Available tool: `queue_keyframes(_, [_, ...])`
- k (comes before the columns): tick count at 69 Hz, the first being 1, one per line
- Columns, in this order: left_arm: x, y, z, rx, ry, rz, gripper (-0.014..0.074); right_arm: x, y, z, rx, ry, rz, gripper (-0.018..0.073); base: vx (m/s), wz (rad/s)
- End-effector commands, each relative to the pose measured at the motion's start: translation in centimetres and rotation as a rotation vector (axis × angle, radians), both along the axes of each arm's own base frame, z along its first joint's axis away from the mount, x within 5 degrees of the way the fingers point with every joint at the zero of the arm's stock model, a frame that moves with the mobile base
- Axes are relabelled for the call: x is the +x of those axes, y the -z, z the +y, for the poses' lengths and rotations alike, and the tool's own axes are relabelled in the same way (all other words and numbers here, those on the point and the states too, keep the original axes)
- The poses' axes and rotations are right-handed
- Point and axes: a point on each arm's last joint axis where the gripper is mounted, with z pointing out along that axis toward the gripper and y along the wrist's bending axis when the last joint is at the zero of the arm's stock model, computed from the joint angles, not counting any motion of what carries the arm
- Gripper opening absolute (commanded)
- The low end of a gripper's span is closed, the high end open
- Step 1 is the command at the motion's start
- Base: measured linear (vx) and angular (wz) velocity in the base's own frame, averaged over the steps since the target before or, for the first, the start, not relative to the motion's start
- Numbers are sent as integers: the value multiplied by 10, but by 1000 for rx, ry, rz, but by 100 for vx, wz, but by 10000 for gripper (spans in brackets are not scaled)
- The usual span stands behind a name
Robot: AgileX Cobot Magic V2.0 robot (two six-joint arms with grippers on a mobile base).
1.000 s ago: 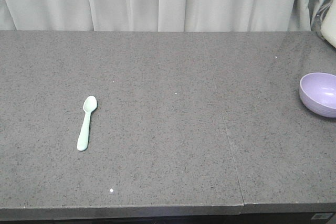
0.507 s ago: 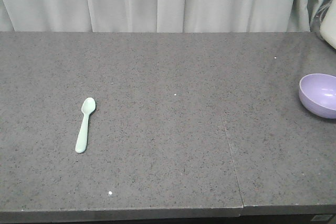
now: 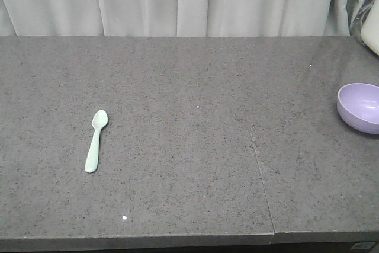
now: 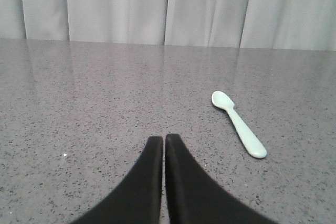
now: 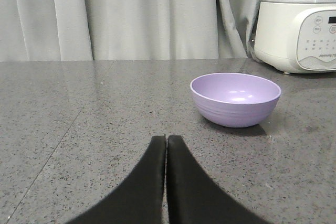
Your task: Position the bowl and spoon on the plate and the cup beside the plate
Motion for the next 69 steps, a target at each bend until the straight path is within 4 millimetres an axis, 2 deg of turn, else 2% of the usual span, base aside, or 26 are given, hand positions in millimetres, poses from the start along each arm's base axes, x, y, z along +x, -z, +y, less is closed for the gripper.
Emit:
queue_keyframes(1, [-1,-16,-1,-9,9,-107,-7,-1,-7,-1,-16,12,-88,-4,0,0])
queue_keyframes(35, [-1,-17,-1,-9,10,-114,-7,-1,-7,-1,-16,13,-95,-4,0,0])
queue_keyframes(45, [-2,-25,-1,-31,16,-178,-7,-2,-13,-1,-17,19,-152,-4,0,0])
queue_keyframes(49, [-4,-36,-1,-40,19,-231,-7,-3,-19,-1,-3,19,-174,-4,0,0])
queue_keyframes(53, [-9,-55,-1,-80,21,-276,-7,-4,-29,-1,8,15,-179,-4,0,0])
queue_keyframes(59, [-15,-89,-1,-90,20,-321,-7,-9,-56,0,-1,3,-160,-4,0,0])
queue_keyframes(69, [-11,-143,0,-84,3,-247,-7,-10,-104,2,-81,-18,-56,-4,0,0])
